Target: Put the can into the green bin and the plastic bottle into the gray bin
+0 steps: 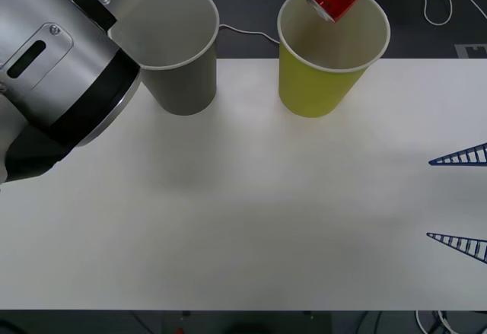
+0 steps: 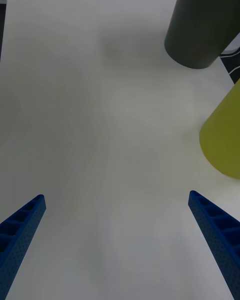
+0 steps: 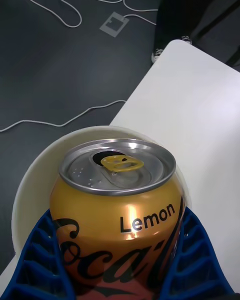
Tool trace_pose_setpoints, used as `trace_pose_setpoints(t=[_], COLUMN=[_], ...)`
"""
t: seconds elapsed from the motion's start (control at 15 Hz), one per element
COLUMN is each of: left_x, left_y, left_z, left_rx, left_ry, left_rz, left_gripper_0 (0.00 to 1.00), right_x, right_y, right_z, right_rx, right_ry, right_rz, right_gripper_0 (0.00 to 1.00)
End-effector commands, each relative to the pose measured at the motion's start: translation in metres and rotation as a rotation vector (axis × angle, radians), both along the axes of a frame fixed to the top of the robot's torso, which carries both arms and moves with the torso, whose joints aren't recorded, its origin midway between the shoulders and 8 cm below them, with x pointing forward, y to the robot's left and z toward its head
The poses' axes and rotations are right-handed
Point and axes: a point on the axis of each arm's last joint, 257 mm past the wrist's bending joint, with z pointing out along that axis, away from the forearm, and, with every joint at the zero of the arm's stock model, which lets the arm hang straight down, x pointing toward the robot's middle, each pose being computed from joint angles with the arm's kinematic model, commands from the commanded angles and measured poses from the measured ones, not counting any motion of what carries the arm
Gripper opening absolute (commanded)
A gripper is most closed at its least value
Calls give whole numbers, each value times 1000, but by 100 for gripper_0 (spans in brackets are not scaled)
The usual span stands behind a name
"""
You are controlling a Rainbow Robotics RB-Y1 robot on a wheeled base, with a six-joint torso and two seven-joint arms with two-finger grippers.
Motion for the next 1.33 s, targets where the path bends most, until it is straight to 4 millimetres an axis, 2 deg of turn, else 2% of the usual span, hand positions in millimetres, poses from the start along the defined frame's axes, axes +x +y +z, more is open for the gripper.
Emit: trace_pose_setpoints(t=[0.07,0.2,0.33,0.4,0.47,0.53,0.8,0.93,1.2,1.33], left_x=[-1,-2,-2,-3,-3,-4,-10,-19,-31,-33], left_y=[-3,-5,-8,-9,-10,-11,-13,-6,39,66], left_z=[2,3,7,8,12,12,13,17,24,19], left_rx=[-7,-14,-28,-37,-42,-48,-52,-33,18,12], left_ry=[-2,-4,-9,-8,-12,-9,6,27,41,30], left_rz=[-6,-13,-19,-24,-36,-38,-53,-74,-118,-148], left_gripper_0=[1,3,10,35,79,100,100,100,100,100], right_x=[0,0,0,0,0,0,0,0,0,0], right_y=[0,0,0,0,0,0,0,0,0,0], right_z=[0,0,0,0,0,0,0,0,0,0], right_rx=[0,0,0,0,0,0,0,0,0,0], right_ry=[0,0,0,0,0,0,0,0,0,0], right_rz=[0,0,0,0,0,0,0,0,0,0], right_gripper_0=[100,100,100,100,100,100,100,100,100,100])
